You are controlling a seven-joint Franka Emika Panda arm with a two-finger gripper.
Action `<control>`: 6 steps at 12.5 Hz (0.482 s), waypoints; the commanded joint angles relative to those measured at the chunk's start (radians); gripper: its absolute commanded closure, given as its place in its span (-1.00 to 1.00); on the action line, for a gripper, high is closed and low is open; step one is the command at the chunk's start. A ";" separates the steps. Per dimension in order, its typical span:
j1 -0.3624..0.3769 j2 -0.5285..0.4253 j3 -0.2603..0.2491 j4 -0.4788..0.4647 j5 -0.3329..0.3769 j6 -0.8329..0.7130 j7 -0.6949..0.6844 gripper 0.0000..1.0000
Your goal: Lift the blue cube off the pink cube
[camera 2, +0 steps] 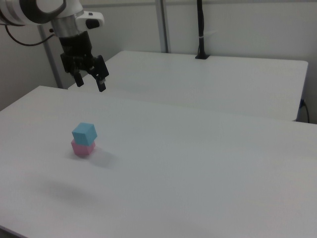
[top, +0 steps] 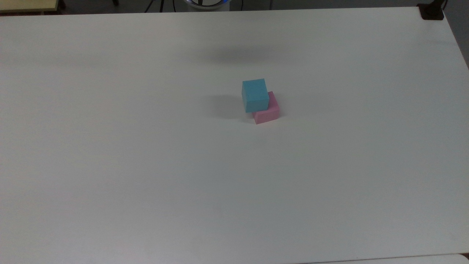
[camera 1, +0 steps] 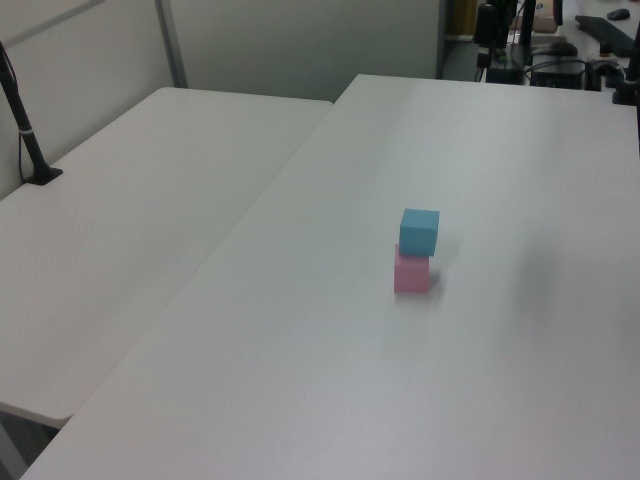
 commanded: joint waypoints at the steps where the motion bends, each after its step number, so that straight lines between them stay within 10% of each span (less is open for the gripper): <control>1: 0.012 0.008 -0.009 0.012 0.017 -0.008 -0.019 -1.00; 6: 0.012 0.043 -0.009 0.010 0.017 -0.005 -0.192 -1.00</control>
